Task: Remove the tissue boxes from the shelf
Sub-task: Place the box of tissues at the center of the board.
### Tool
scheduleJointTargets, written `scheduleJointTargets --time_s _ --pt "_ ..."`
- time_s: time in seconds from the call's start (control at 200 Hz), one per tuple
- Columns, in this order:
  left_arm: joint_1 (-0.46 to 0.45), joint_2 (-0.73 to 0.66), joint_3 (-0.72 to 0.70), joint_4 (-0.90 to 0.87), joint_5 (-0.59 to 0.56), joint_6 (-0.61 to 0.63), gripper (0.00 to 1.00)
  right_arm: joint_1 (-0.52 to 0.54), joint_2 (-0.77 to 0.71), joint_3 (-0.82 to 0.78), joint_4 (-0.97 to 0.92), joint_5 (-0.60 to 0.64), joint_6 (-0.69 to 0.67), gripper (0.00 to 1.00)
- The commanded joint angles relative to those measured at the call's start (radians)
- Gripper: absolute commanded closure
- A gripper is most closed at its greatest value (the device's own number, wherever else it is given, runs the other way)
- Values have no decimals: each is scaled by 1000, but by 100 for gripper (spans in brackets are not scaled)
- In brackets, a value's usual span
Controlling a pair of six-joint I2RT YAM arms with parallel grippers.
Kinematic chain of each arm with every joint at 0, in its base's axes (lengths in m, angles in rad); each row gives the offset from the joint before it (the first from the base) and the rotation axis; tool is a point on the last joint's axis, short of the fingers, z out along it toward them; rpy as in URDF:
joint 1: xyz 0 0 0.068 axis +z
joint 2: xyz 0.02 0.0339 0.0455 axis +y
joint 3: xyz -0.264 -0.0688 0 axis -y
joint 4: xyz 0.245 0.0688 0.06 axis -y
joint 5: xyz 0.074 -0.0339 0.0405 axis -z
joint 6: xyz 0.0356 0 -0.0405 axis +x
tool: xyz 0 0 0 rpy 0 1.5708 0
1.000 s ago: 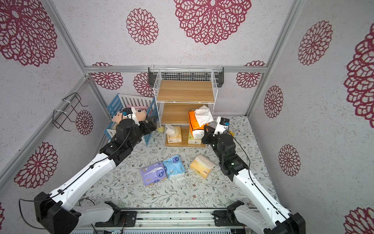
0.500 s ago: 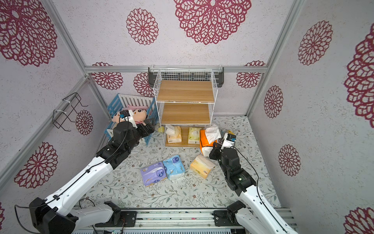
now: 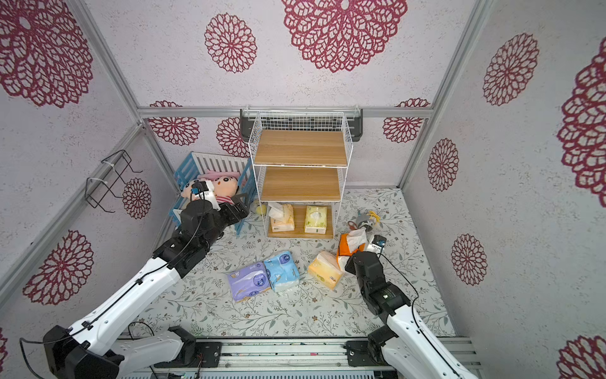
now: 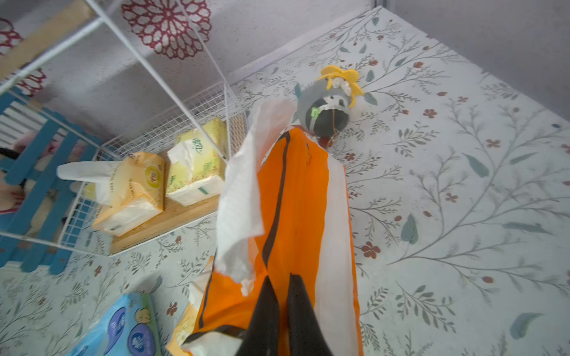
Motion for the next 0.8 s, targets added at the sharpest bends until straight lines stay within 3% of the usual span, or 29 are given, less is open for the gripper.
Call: scheduleJointTargets --time_s 0.0,0.325,0.495,0.641,0.716,0.796 --pt "5 -9 -6 11 1 8 3 -34 29 22 27 89 30 100" --pt "5 -12 -33 28 -10 8 3 -206 188 5 109 -53 7 100" --pt "7 -9 -43 29 -26 -8 3 -213 137 -64 144 -197 27 100" --pt "7 -9 -52 55 -4 -41 3 -213 75 -112 86 -203 44 100" --pt "7 -9 -49 54 4 -45 3 -213 56 -111 48 -202 39 85" --pt "7 -11 -46 50 2 -49 3 -213 36 -101 17 -203 37 55"
